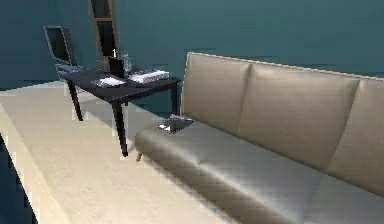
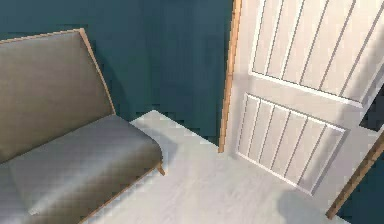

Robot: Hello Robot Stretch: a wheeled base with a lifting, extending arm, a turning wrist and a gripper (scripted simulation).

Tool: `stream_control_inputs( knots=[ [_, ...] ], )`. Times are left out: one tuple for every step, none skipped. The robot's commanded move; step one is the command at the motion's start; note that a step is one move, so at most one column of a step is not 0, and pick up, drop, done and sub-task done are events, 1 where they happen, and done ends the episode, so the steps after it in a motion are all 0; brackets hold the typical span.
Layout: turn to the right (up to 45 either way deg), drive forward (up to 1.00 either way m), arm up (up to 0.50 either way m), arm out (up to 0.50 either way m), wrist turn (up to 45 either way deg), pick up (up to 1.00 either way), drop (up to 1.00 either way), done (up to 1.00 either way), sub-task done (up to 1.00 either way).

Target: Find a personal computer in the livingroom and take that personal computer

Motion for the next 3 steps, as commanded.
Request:
stream_control_inputs(
  knots=[
    [0.0,0.60,0.00,0.00,0.0,0.00,0.00,0.00,0.00],
    [-45.0,0.00,0.00,0.00,0.0,0.00,0.00,0.00,0.00],
    [0.0,0.45,0.00,0.00,0.0,0.00,0.00,0.00,0.00]
  ],
)
